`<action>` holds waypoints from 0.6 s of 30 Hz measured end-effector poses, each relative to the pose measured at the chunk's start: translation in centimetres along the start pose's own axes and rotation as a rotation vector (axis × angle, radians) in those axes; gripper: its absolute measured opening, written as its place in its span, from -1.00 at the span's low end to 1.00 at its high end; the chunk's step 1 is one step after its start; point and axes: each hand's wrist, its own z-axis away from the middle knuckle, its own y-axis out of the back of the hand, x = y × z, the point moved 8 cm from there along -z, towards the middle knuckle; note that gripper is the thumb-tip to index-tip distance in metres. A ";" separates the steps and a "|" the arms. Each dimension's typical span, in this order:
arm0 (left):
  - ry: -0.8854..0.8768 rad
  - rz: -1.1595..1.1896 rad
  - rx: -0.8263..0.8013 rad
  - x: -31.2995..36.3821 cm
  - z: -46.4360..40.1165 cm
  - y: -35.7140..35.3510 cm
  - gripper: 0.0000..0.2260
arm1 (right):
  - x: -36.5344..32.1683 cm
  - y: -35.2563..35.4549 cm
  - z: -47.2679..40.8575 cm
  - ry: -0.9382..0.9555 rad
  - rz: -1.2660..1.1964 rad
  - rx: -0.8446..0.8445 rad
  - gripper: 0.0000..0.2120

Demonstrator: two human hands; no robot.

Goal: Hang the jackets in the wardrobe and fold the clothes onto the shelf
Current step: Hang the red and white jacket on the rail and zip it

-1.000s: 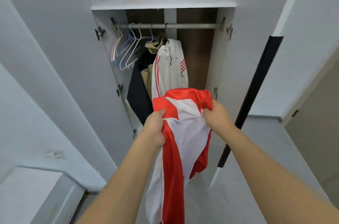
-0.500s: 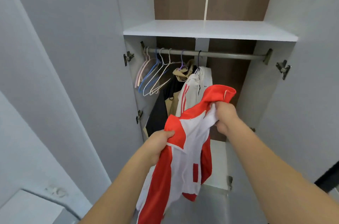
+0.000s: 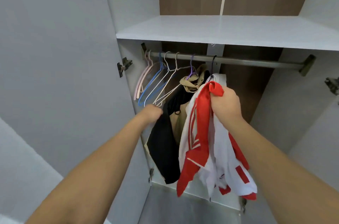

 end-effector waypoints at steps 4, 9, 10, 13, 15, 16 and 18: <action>-0.023 -0.097 0.054 3.0 -9.0 1.7 -0.82 | 0.5 1.5 -3.1 -0.046 0.108 0.138 -0.69; -0.038 -0.189 0.027 5.0 -16.6 0.0 -0.63 | 2.2 0.9 -6.9 -0.185 -0.009 0.200 -0.69; -0.040 -0.184 0.010 5.2 -17.7 -0.6 -0.58 | 2.8 0.3 -7.4 -0.227 -0.069 0.201 -0.67; -0.023 -0.162 -0.053 5.5 -20.3 -2.4 -0.59 | 3.6 -1.2 -8.5 -0.262 -0.077 0.223 -0.67; -0.007 -0.051 -0.062 5.8 -21.2 -3.1 -0.67 | 3.3 -1.8 -9.0 -0.228 -0.005 0.217 -0.67; -0.024 0.011 -0.038 6.2 -21.4 -3.0 -0.68 | 3.2 -1.9 -9.3 -0.213 0.014 0.212 -0.67; -0.113 0.059 0.100 7.4 -21.6 -1.6 -0.66 | 3.3 -1.9 -9.7 -0.203 0.003 0.214 -0.67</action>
